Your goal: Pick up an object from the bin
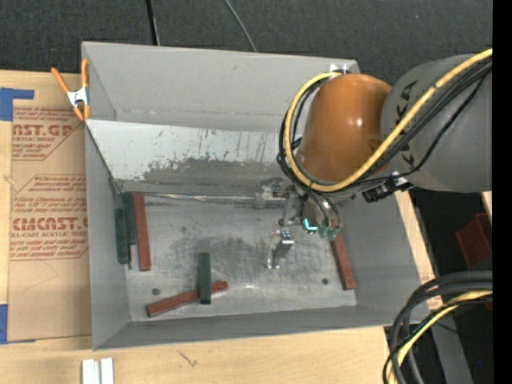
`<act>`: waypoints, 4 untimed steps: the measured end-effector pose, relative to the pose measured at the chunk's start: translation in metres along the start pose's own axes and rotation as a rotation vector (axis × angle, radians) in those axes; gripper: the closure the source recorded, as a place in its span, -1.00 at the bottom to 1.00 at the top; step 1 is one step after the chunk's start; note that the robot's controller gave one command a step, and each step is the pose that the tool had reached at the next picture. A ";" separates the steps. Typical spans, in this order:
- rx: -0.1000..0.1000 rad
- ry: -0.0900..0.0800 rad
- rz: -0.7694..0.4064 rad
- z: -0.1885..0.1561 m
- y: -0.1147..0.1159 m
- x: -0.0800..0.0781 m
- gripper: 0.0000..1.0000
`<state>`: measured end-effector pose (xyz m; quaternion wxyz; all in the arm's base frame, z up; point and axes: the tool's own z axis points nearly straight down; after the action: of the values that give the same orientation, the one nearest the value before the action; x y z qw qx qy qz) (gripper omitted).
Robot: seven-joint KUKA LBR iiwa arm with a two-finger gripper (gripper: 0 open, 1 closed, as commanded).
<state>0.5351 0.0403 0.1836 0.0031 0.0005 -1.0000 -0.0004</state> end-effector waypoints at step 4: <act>0.001 -0.010 -0.246 0.104 0.052 0.004 -1.00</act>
Offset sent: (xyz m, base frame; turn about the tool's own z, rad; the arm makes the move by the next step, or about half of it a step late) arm -0.0439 0.0446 -0.1136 -0.1035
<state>0.5304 0.0920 0.0800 -0.0020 0.1234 -0.9924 -0.0002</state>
